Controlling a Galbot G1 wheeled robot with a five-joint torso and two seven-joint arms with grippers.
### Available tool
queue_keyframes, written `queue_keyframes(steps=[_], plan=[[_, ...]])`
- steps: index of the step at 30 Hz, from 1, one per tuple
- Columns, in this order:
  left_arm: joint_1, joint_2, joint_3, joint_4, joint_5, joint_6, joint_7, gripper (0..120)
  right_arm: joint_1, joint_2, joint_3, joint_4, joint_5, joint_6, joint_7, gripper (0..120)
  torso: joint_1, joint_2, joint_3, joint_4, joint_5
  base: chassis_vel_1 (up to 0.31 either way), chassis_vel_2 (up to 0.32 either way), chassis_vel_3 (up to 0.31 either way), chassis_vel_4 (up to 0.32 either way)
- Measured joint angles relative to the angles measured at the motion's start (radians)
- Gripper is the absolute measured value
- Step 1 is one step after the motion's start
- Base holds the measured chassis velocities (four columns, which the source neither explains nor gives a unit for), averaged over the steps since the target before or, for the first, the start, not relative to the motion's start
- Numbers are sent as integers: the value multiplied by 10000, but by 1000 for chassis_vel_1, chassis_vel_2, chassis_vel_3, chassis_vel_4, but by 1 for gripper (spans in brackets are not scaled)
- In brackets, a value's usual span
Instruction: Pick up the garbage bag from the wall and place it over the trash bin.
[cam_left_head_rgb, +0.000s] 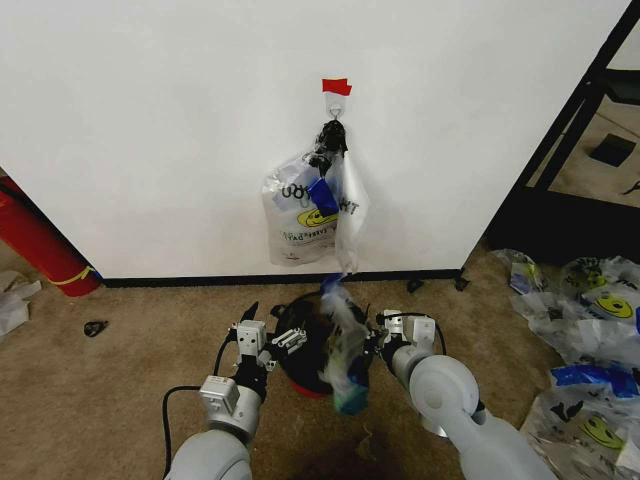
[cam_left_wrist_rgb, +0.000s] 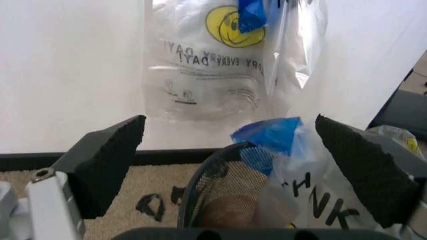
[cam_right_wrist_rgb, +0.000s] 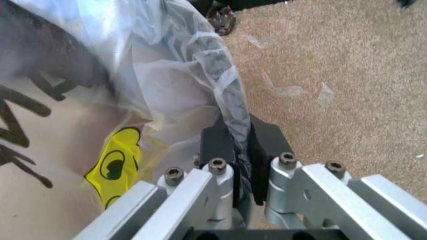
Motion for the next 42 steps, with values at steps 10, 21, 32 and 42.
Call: queue_keyframes(steps=[10, 21, 32, 42], plan=[[-153, 211, 2, -473, -714, 408, -160, 100, -537, 107, 411, 493, -210, 559, -302, 1, 0, 0, 0, 0, 0, 0, 0, 0, 0], [-763, 1643, 167, -2060, -3222, 1783, -674, 100, -2344, 320, 1119, 1663, -1849, 1892, -1423, 1, 0, 0, 0, -1, -1, 0, 0, 0, 0], [-4589, 3362, 988, -2658, -8482, 3831, -2496, 96, -3428, 991, 1418, 1751, -4146, 2970, -2240, 1, 0, 0, 1, -3, 0, 0, 0, 0, 0], [-8107, 2940, 3582, -1183, -9706, 5045, -3449, 94, -3729, 1067, 1718, 1802, -4764, 3161, -2411, 1, 1, -1, 1, -1, -1, 0, 0, 0, 0]])
